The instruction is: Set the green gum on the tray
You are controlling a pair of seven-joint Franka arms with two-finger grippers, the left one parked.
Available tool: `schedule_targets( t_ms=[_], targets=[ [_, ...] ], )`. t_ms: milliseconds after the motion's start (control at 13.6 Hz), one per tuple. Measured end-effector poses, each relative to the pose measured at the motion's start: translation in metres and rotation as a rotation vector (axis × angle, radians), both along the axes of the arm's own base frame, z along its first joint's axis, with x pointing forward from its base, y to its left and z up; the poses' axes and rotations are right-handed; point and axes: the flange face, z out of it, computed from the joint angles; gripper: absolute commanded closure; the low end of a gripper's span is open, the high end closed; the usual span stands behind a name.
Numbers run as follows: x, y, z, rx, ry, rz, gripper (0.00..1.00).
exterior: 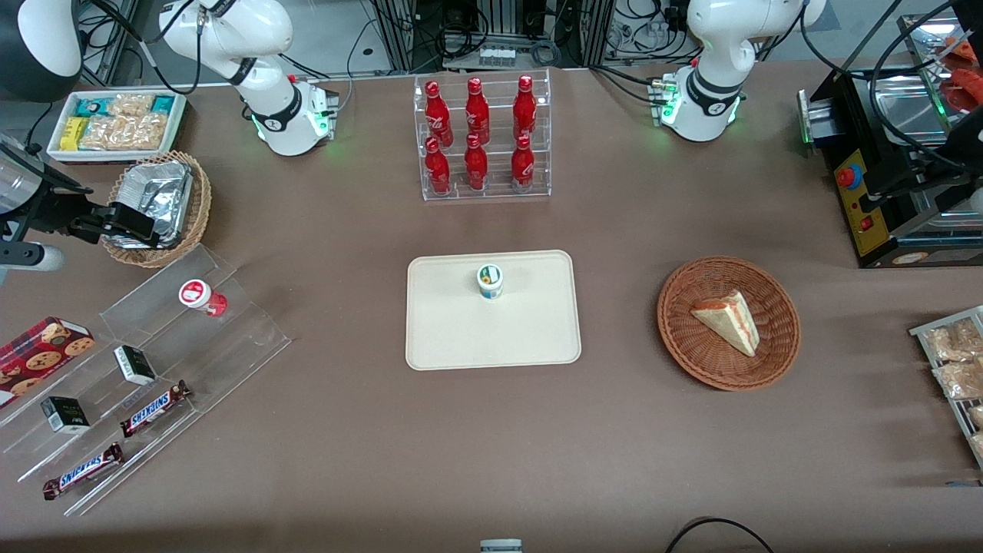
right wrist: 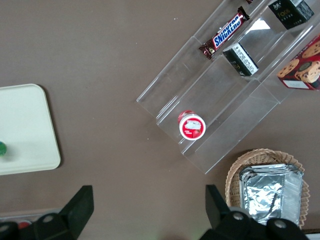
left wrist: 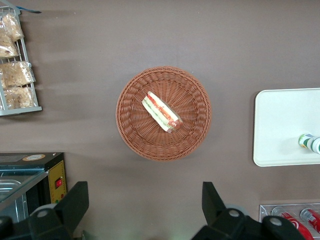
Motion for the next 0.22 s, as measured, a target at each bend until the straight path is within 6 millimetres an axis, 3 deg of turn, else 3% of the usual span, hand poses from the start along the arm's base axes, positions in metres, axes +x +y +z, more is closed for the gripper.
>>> schedule_targets(
  t_ms=[221],
  targets=[
    [0.0030,-0.0011,-0.0049,0.002,0.005,0.025,0.01]
  ],
)
